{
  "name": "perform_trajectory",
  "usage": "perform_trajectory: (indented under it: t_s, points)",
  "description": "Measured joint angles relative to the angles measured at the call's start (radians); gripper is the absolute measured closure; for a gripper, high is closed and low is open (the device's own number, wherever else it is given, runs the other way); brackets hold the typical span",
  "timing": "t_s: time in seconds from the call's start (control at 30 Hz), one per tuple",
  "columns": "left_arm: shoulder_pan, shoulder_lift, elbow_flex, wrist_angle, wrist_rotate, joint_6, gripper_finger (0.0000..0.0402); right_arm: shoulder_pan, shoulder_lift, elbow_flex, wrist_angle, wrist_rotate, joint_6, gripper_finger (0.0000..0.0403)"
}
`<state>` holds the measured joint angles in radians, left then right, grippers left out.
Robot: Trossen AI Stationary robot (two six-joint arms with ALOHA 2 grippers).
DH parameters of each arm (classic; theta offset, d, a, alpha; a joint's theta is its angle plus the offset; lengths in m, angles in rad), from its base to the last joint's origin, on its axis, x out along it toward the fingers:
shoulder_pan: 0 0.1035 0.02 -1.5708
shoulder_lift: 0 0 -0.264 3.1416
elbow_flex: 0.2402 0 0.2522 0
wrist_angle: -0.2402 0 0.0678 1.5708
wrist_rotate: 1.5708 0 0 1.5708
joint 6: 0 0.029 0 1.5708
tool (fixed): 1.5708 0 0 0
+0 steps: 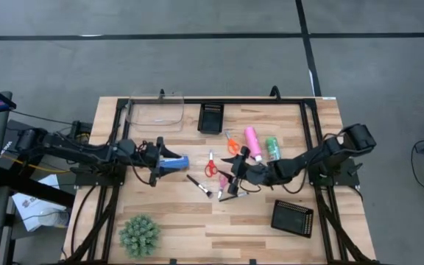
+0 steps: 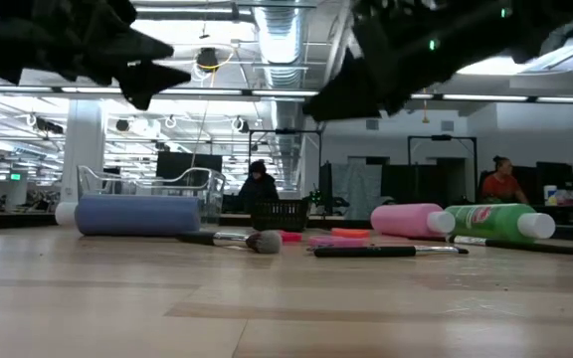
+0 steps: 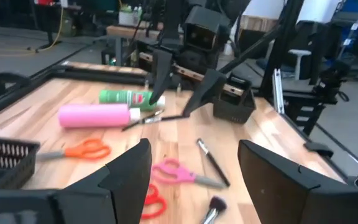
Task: Pick & Place Paint Supplies
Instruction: Put the pink paint bottle into the transparent bin
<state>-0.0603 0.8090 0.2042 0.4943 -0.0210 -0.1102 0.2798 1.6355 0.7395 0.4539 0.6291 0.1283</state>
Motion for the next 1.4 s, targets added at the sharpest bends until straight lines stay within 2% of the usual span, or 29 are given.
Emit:
perform_trajectory:
  t_s: [0.33, 0.57, 0.8, 0.93, 1.17, 1.4]
  points:
    - [0.0, 0.004, -0.044, 0.007, -0.025, 0.008, 0.0144, -0.011, 0.0, -0.029, 0.09, 0.002, -0.003, 0.0203]
    - [0.0, 0.004, -0.043, 0.007, -0.088, 0.047, 0.014, -0.077, -0.001, -0.029, 0.078, 0.002, -0.069, 0.0206]
    - [0.0, 0.004, -0.043, 0.014, -0.105, 0.05, 0.0141, -0.116, -0.001, -0.029, 0.13, -0.027, 0.051, 0.0214]
    - [0.0, 0.004, -0.043, 0.015, -0.105, 0.045, 0.0136, -0.125, -0.001, -0.029, 0.13, -0.027, 0.055, 0.0197]
    - [0.0, 0.004, -0.043, 0.022, -0.111, 0.046, 0.0116, -0.14, -0.001, -0.029, 0.114, -0.026, 0.056, 0.0135]
    - [0.0, 0.031, -0.043, 0.03, -0.11, 0.046, 0.0104, -0.128, -0.001, -0.029, 0.007, -0.023, 0.048, 0.0127]
